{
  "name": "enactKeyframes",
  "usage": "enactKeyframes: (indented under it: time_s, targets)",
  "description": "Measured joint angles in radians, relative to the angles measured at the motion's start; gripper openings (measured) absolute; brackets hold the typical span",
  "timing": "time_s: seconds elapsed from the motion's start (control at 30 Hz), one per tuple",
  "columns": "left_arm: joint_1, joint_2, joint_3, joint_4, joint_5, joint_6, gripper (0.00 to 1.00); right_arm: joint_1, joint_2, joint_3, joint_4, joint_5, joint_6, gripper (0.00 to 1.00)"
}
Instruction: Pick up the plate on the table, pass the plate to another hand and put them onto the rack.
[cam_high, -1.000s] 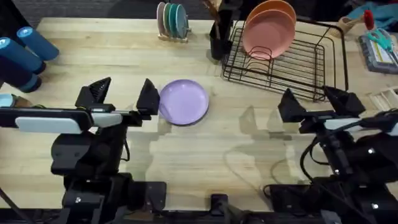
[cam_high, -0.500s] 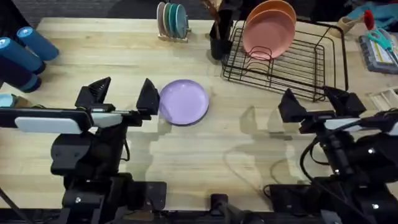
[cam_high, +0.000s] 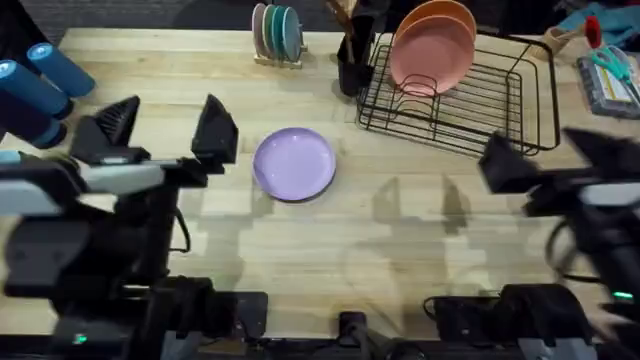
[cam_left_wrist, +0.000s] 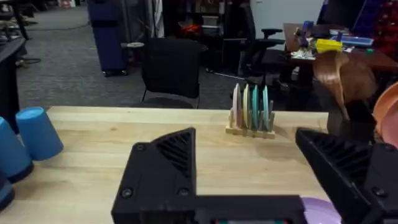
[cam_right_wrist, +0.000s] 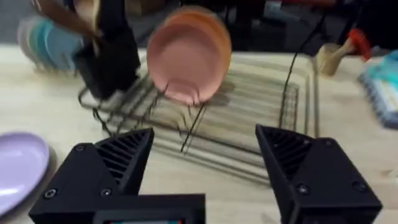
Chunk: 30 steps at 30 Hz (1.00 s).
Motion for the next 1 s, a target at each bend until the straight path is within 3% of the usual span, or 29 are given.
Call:
enactKeyframes:
  time_s: [0.03, 0.07, 0.23, 0.5, 0.73, 0.83, 1.0]
  targets:
    - [0.000, 0.029, 0.027, -0.009, -0.002, 0.000, 0.992, 0.000, 0.026, 0.049, -0.021, 0.004, 0.000, 0.997]
    - [0.000, 0.147, 0.131, -0.056, -0.005, 0.000, 0.992, 0.000, 0.137, 0.205, -0.076, 0.011, 0.000, 0.996]
    - [0.000, 0.365, 0.356, -0.205, -0.014, 0.000, 0.992, 0.000, 0.337, 0.424, -0.179, 0.012, 0.000, 0.996]
    - [0.000, 0.666, 0.786, -0.574, -0.018, 0.014, 0.991, -0.002, 0.620, 0.726, -0.331, -0.029, 0.000, 0.996]
    - [0.000, 0.859, 1.090, -0.867, -0.018, 0.057, 0.993, -0.002, 0.743, 0.805, -0.384, -0.082, 0.000, 0.996]
    - [0.000, 0.899, 1.152, -0.896, -0.018, 0.063, 0.992, -0.002, 0.763, 0.805, -0.388, -0.091, 0.000, 0.997]
    - [0.000, 0.910, 1.166, -0.908, -0.018, 0.066, 0.993, -0.002, 0.762, 0.805, -0.388, -0.094, 0.000, 0.997]
